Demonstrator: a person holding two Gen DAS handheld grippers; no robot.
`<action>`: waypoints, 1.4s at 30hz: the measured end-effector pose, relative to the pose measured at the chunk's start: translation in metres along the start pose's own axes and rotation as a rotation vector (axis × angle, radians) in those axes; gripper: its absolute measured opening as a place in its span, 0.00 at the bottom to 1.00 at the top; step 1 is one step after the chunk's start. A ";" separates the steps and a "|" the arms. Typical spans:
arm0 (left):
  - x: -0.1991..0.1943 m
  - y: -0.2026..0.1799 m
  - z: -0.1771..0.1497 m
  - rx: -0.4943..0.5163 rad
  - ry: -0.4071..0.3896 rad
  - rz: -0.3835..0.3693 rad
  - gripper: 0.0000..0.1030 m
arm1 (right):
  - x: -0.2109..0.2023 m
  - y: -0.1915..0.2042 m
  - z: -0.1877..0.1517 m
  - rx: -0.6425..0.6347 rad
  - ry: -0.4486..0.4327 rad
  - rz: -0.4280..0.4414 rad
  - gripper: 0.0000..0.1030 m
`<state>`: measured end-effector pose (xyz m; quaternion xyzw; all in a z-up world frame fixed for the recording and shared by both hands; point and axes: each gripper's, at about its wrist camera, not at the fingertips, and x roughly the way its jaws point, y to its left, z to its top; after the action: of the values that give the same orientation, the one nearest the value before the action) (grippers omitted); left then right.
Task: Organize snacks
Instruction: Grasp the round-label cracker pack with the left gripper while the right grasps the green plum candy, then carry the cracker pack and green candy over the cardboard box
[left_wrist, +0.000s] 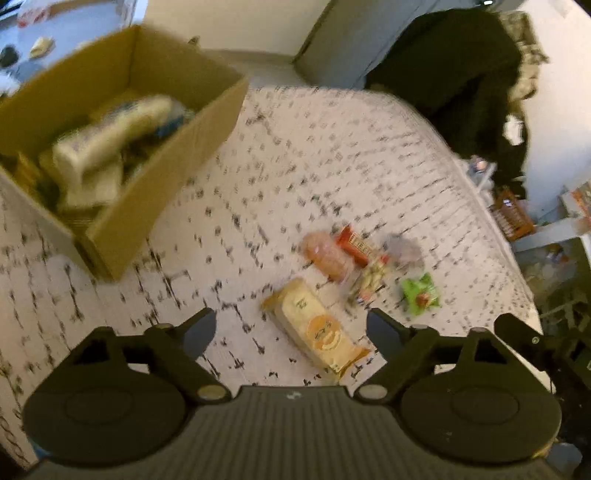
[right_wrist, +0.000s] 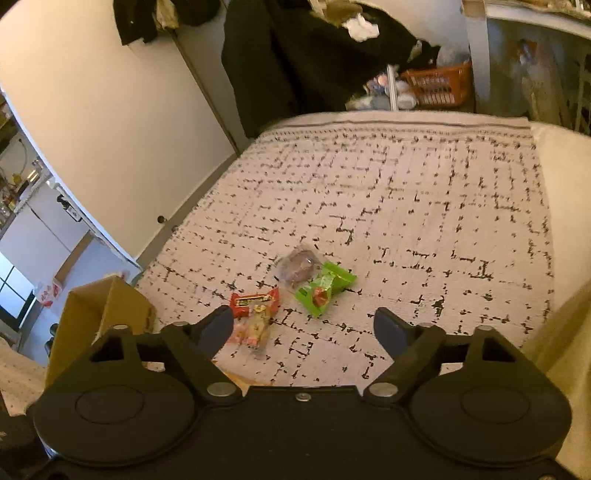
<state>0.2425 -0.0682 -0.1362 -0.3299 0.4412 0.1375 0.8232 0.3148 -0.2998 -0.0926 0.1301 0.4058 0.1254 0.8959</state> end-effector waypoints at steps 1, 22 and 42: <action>0.007 0.000 -0.001 -0.016 0.014 0.008 0.80 | 0.005 -0.001 0.001 -0.001 0.005 0.002 0.77; 0.067 -0.038 -0.018 0.054 0.036 0.270 0.59 | 0.088 -0.017 0.006 -0.023 0.056 0.005 0.57; 0.014 -0.006 0.010 0.025 -0.051 0.173 0.33 | 0.109 0.017 0.000 -0.200 0.100 -0.140 0.23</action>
<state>0.2599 -0.0666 -0.1413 -0.2767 0.4486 0.2112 0.8232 0.3820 -0.2476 -0.1626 0.0050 0.4435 0.1088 0.8896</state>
